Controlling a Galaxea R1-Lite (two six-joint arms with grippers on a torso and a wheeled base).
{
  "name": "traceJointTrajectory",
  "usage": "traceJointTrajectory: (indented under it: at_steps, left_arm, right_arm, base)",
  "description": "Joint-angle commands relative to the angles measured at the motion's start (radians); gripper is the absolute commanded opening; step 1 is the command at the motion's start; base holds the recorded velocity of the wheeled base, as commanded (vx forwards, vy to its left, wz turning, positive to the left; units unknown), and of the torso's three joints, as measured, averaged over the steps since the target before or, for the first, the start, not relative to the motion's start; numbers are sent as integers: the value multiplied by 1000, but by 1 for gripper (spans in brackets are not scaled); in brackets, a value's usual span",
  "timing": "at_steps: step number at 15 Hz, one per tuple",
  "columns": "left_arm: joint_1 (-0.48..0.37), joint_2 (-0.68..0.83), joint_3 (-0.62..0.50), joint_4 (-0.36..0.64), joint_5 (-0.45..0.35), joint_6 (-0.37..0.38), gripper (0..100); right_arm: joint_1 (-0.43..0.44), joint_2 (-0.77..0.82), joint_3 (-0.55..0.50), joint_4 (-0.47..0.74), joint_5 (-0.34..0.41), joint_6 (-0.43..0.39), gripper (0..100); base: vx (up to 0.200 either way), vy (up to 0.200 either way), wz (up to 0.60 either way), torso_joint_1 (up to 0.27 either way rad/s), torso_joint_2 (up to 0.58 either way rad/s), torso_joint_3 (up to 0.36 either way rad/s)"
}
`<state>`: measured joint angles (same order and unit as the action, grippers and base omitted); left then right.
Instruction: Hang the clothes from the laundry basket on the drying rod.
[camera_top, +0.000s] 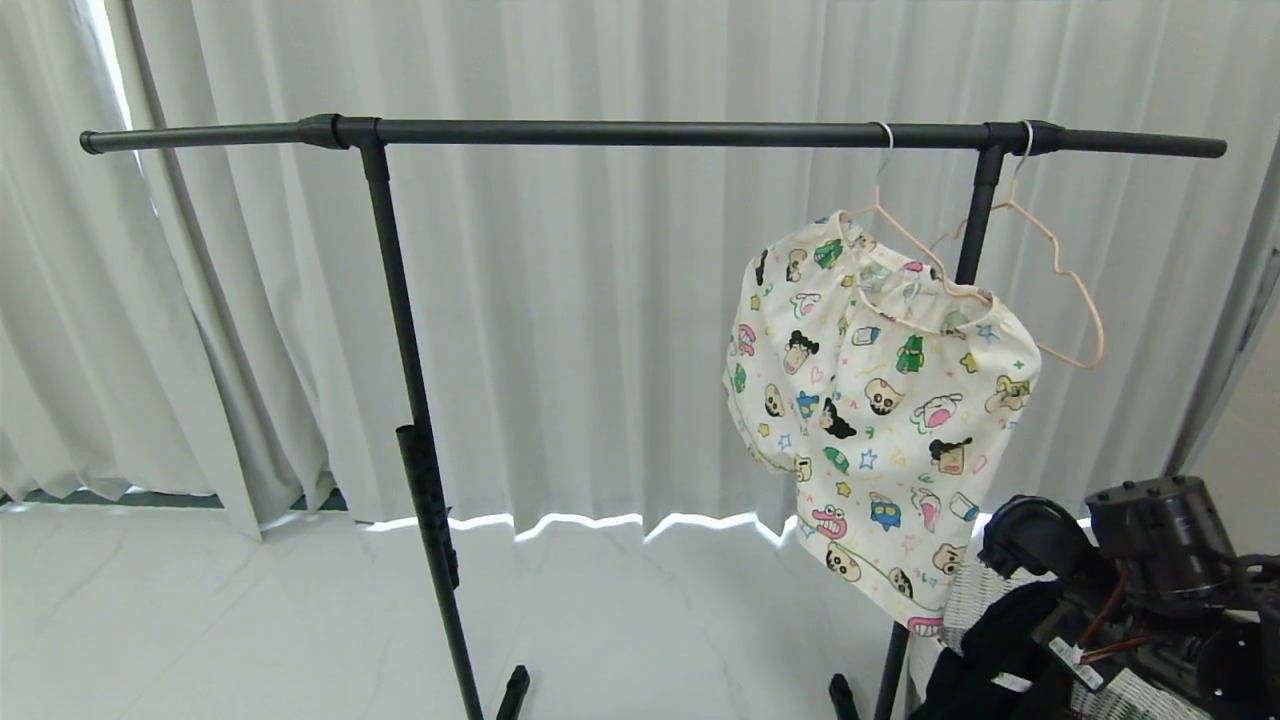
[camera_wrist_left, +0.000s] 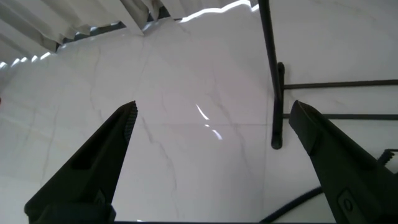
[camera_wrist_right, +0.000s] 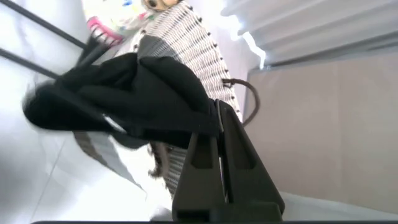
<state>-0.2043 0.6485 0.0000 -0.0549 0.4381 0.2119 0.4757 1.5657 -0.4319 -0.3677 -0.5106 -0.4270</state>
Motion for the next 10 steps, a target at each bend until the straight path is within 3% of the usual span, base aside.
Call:
traceJointTrajectory:
  at_steps: [1, 3, 7, 10]
  left_arm:
    - [0, 2, 0, 0, 2, -11, 100]
    - [2, 2, 0, 1, 4, -19, 100]
    - [0, 13, 0, 1, -2, -23, 100]
    - [-6, -20, 0, 1, -22, -34, 100]
  right_arm:
    - [61, -81, -76, 49, 0, -1, 0]
    - [104, -87, -122, 79, 0, 1, 0]
    - [247, -56, -311, 154, 1, 10, 0]
    - [351, 23, -452, 161, 0, 70, 0]
  base:
    - [-200, 0, 0, 2, -2, 7]
    - [-200, 0, 0, 5, 0, 5]
    - [0, 0, 0, 0, 0, 0]
    - [0, 0, 0, 0, 0, 0]
